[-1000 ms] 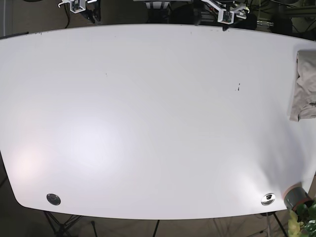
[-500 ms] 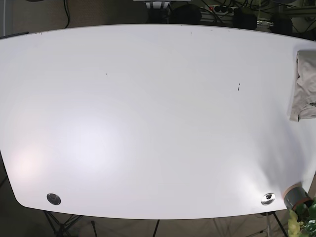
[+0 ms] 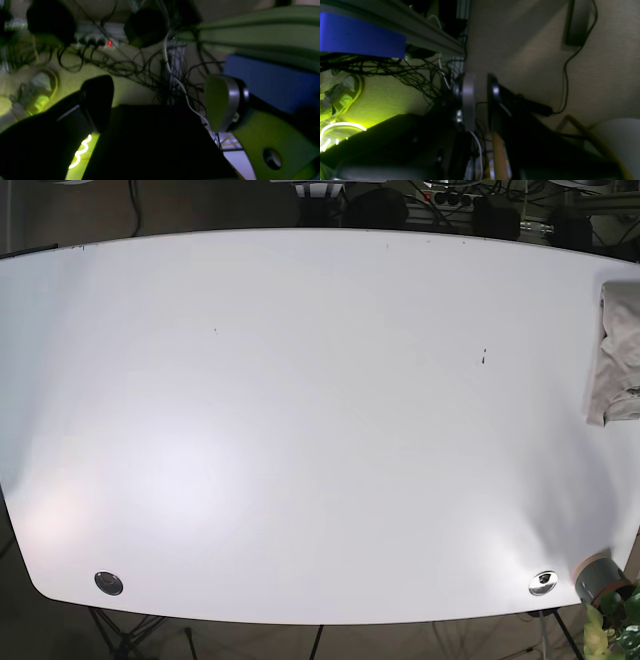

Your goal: Fold the T-shirt properly

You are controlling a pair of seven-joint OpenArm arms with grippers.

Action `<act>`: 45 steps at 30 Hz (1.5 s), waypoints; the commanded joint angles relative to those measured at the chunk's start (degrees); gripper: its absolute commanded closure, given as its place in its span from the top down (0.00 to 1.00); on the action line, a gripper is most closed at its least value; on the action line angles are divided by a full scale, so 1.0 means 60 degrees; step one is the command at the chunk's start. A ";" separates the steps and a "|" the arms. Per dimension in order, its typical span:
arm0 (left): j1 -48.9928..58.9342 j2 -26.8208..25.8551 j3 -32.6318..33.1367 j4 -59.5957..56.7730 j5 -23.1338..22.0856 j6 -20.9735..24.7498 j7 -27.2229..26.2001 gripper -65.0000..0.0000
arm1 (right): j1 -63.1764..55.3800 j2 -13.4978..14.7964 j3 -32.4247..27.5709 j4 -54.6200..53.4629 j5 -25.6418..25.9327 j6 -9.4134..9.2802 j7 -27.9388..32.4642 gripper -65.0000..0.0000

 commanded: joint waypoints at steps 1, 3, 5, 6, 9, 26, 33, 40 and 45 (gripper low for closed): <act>-0.0100 -0.0051 -0.0006 -0.0749 -0.0037 0.0021 -0.0467 0.79 | 0.0061 0.0030 0.0017 -0.0705 0.0038 0.0011 0.0403 0.11; -0.0290 -0.0051 -0.0006 -0.1423 -0.0037 0.0021 -0.0994 0.79 | 0.0310 -0.0116 0.0002 -0.1130 -0.0006 0.0011 0.0505 0.11; -0.0583 -0.0066 -0.0006 -0.2229 -0.0037 0.0021 -0.1434 0.79 | 0.0676 -0.0160 0.0002 -0.1555 -0.0006 0.0011 0.0520 0.11; -0.0701 -0.0066 -0.0006 -0.2522 -0.0037 0.0021 -0.1522 0.79 | 0.0779 -0.0175 0.0002 -0.1701 -0.0006 0.0011 0.0535 0.11; -0.0715 -0.0139 -0.0006 -0.2712 -0.0037 0.0021 -0.1727 0.79 | 0.0837 -0.0175 0.0002 -0.1672 -0.0006 0.0011 0.0549 0.11; 0.1834 -0.0271 -0.0006 0.0936 -0.0037 -0.0008 -0.2064 0.79 | -0.1375 -0.0102 0.0032 0.0716 0.0038 0.0011 0.0549 0.11; 0.2787 -0.0256 -0.0006 0.2607 -0.0081 0.0006 -0.2064 0.79 | -0.2196 -0.0087 0.0046 0.1801 0.0038 0.0011 0.0549 0.11; 0.3680 -0.0227 -0.0006 0.4453 -0.0081 0.0006 -0.2064 0.79 | -0.3031 0.0147 0.0075 0.3075 0.0053 -0.0033 0.0549 0.11; 0.4252 -0.0227 -0.0021 0.5815 -0.0095 0.0006 -0.2064 0.79 | -0.3676 0.0235 0.0398 0.4101 0.0068 -0.0047 0.0549 0.11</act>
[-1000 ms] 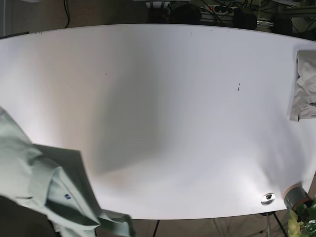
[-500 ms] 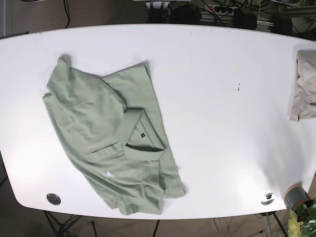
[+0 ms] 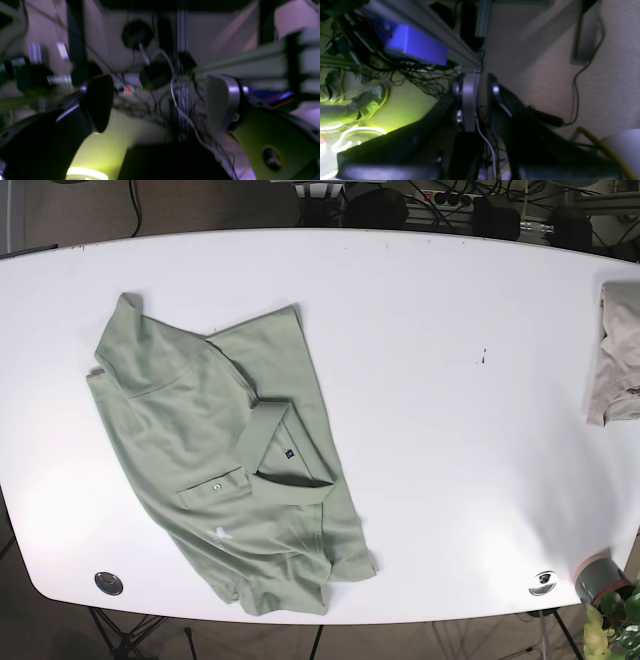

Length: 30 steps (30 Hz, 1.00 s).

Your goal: Fold the T-shirt properly

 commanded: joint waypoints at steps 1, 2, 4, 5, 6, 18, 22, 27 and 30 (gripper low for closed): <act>0.0413 0.0032 -0.0032 0.0819 -0.0055 0.0003 -0.0111 0.79 | -0.0558 -0.0020 0.0465 0.0605 0.0035 0.0066 0.0152 0.11; 0.0501 0.0032 -0.0032 0.1127 -0.0055 0.0003 -0.0111 0.79 | -0.0734 -0.0035 0.0684 0.0869 0.0035 0.0080 0.0152 0.11; 0.0618 0.0032 -0.0032 0.1522 -0.0055 0.0003 -0.0111 0.79 | -0.0983 -0.0035 0.0904 0.1235 0.0035 0.0095 0.0152 0.11; 0.0691 0.0032 -0.0032 0.1786 -0.0055 0.0003 -0.0111 0.79 | -0.1144 -0.0035 0.1007 0.1499 0.0035 0.0110 0.0167 0.11; 0.0721 0.0032 -0.0032 0.1947 -0.0055 0.0003 -0.0111 0.79 | -0.1232 -0.0035 0.1036 0.1689 0.0035 0.0110 0.0167 0.11; 0.0134 0.0047 -0.0003 0.3163 -0.0070 0.0003 -0.0346 0.79 | -0.1989 0.0068 0.2047 0.4224 0.1573 0.0110 0.0167 0.11; -0.0349 0.0047 0.0012 0.3149 -0.0070 0.0003 -0.0815 0.79 | -0.1989 0.0068 0.2384 0.4752 0.1617 0.0110 0.0167 0.11; -0.1155 0.0047 0.0144 0.3149 -0.0055 -0.0012 -0.1196 0.79 | -0.1335 0.0068 0.2692 0.5294 0.1603 0.0110 0.0108 0.11; -0.1668 0.0032 0.0203 0.3134 -0.0041 -0.0012 -0.1181 0.79 | -0.0793 0.0068 0.2706 0.5572 0.1573 0.0110 0.0020 0.11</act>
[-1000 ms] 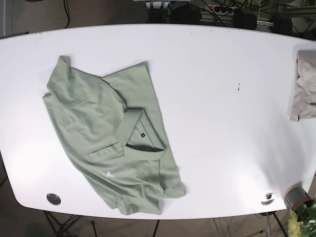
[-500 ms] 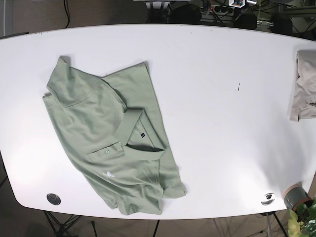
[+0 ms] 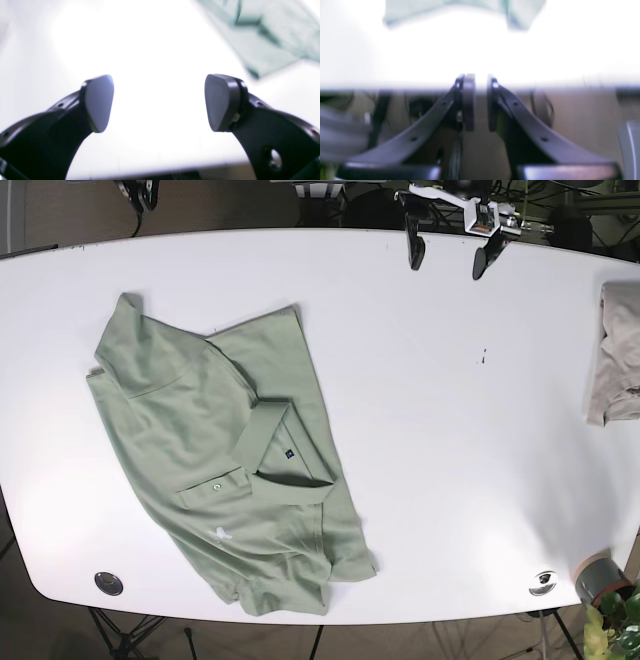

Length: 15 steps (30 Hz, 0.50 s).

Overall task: Fold the T-shirt properly
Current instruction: 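Lower the right gripper onto the green polo's collar area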

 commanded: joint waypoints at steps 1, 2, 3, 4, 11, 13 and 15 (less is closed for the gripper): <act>-0.0142 -0.0015 0.0156 0.0158 -0.0051 0.0024 -0.0267 0.79 | 0.0167 0.0057 0.0051 0.0378 0.0058 0.0019 0.0096 0.12; -0.0274 -0.0030 0.0229 0.0158 -0.0022 0.0024 -0.0267 0.79 | 0.0386 0.0057 0.0051 0.0510 0.0058 0.0019 -0.0109 0.12; -0.0362 -0.0059 0.0288 0.0158 -0.0022 0.0039 -0.0267 0.79 | 0.0548 0.0057 0.0051 0.0627 0.0058 0.0019 -0.0314 0.12; -0.0523 -0.0059 0.0346 0.0158 -0.0008 0.0039 -0.0252 0.79 | 0.0767 0.0057 0.0051 0.0832 0.0058 0.0019 -0.0651 0.12; -0.1608 -0.0074 0.0947 0.0143 0.0007 0.0010 0.1037 0.79 | 0.2452 0.0028 0.0021 0.1916 0.0058 0.0019 -0.3113 0.12; -0.1915 -0.0074 0.1050 0.0129 0.0007 0.0010 0.1462 0.79 | 0.2921 -0.0002 0.0021 0.2078 0.0058 0.0019 -0.3699 0.12; -0.2311 -0.0074 0.1211 0.0055 0.0007 -0.0005 0.1873 0.79 | 0.3595 -0.0016 0.0007 0.2195 0.0058 0.0033 -0.4431 0.13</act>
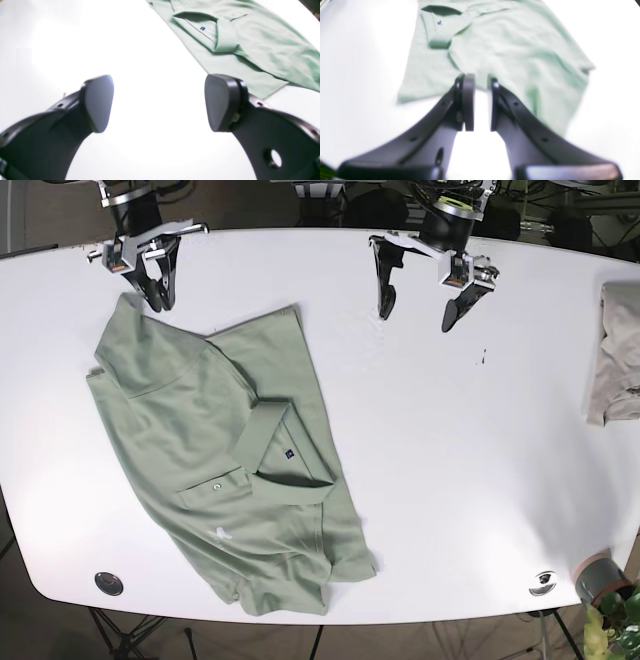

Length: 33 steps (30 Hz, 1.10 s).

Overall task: Fold the T-shirt properly
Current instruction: 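Lower the right gripper onto the green polo's collar area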

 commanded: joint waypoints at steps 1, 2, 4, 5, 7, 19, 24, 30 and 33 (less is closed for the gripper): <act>-0.0166 0.0010 0.0144 0.0062 -0.0029 -0.0005 0.0023 0.79 | 0.0387 0.0057 0.0050 0.0326 0.0065 0.0000 -0.0375 0.14; -0.0254 0.0010 0.0173 0.0048 -0.0029 -0.0005 0.0110 0.79 | 0.0622 0.0057 0.0050 0.0326 0.0094 0.0000 -0.0594 0.17; -0.0517 0.0010 0.0261 -0.0040 -0.0029 -0.0005 0.0301 0.79 | 0.1193 0.0057 0.0036 0.0341 0.0124 0.0000 -0.1151 0.26; -0.0620 0.0010 0.0320 -0.0069 -0.0029 -0.0005 0.0360 0.79 | 0.1398 0.0057 0.0036 0.0341 0.0138 0.0000 -0.1312 0.30; -0.0825 -0.0020 0.0437 -0.0084 -0.0015 -0.0005 0.0535 0.79 | 0.1940 0.0057 0.0007 0.0341 0.0138 0.0015 -0.1811 0.41; -0.1792 -0.0884 0.1594 -0.0084 -0.0015 0.0039 0.1664 0.79 | 0.5134 0.0027 -0.1312 0.0121 0.0153 0.1788 -0.5664 0.58; -0.1865 -0.0884 0.1594 -0.0099 -0.0015 0.0024 0.1781 0.79 | 0.6570 0.0027 -0.2118 -0.0685 0.0153 0.2081 -0.7071 0.67; -0.1792 -0.0884 0.1580 -0.0157 -0.0015 0.0024 0.1781 0.79 | 0.7567 0.0013 -0.2352 -0.2399 0.0153 0.2110 -0.7232 0.65; -0.1792 -0.0884 0.1580 -0.0275 -0.0015 0.0024 0.1781 0.79 | 0.7948 0.0013 -0.2352 -0.3263 0.0153 0.2110 -0.7217 0.60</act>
